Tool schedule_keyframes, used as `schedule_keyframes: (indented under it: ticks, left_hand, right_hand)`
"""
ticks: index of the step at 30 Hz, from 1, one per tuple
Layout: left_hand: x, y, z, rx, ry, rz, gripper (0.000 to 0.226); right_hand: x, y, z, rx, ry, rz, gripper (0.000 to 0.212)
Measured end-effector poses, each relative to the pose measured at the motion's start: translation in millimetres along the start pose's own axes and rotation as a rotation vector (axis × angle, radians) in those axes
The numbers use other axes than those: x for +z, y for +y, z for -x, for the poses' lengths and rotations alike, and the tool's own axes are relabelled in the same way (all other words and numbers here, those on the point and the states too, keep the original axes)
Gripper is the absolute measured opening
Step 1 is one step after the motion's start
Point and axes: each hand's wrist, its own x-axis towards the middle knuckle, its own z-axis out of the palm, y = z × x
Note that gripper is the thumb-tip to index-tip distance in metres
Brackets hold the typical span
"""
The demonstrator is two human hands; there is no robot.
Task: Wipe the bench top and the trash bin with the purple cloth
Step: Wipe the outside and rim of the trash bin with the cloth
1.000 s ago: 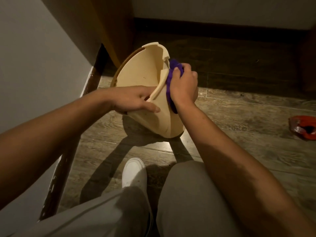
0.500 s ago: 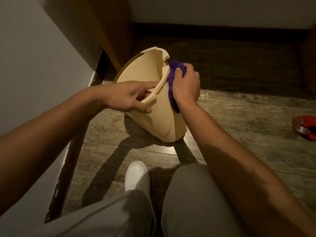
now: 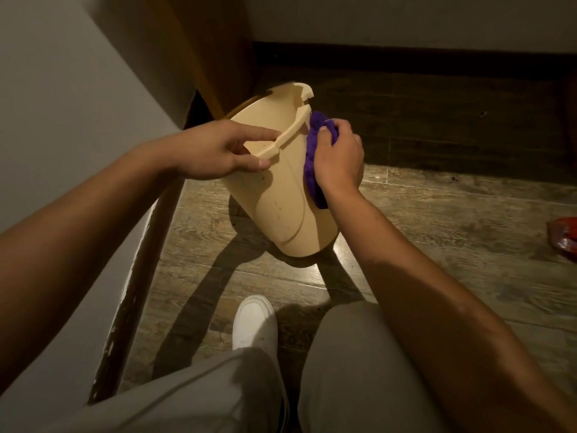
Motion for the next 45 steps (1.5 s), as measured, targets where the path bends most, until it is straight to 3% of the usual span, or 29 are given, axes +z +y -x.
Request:
schedule_keyframes:
  ticks: [2, 7, 28, 38, 45]
  left_hand:
    - [2.3, -1.7, 0.2, 0.020, 0.081, -0.004, 0.058]
    - [11.2, -13.7, -1.5, 0.064, 0.317, -0.031, 0.034]
    - [19.2, -21.9, -5.8, 0.002, 0.635, 0.020, 0.033]
    - [25.7, -30.4, -11.3, -0.015, 0.645, -0.054, 0.049]
    - [16.6, -36.9, -14.7, 0.022, 0.581, -0.092, 0.037]
  right_hand:
    - [-0.7, 1.6, -1.0, 0.004, -0.001, -0.009, 0.033]
    - [2.5, 1.7, -0.6, 0.007, -0.016, -0.016, 0.034]
    - [23.6, -18.0, 4.7, -0.046, -0.044, 0.006, 0.033]
    - [20.9, -18.0, -4.6, -0.059, -0.063, 0.020, 0.034]
    - [-6.0, -27.5, -15.7, -0.085, -0.054, -0.068, 0.029]
